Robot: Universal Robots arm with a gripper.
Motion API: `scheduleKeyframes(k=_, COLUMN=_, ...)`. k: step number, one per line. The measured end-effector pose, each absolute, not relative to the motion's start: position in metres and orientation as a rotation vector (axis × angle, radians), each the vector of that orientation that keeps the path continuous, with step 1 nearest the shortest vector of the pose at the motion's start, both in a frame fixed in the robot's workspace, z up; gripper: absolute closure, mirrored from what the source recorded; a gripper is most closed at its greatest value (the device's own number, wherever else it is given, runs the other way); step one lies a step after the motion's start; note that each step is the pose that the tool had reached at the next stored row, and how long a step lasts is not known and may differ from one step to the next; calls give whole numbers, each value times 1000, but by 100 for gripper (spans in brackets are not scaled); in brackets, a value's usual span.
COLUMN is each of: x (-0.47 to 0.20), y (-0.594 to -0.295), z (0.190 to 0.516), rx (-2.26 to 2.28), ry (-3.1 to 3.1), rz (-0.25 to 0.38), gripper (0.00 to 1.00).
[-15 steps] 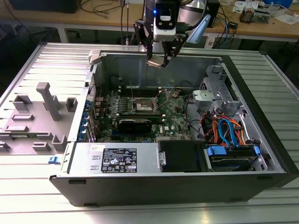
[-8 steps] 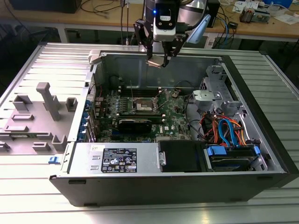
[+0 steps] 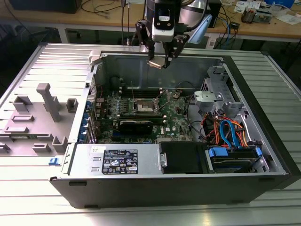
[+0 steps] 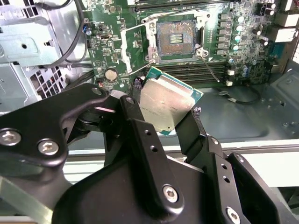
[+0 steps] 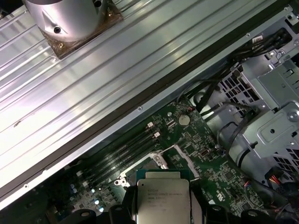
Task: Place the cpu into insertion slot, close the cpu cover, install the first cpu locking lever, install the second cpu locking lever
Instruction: 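Place the cpu into insertion slot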
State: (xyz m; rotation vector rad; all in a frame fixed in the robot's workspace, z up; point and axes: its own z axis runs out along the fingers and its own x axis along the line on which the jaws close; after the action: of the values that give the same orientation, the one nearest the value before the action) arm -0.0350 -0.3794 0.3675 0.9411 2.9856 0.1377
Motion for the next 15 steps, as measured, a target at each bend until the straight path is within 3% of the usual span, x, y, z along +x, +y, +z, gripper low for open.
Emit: scheduleKeyframes(k=15, x=-35, y=-379, z=367, rx=976, ry=2973, rz=138, gripper=45)
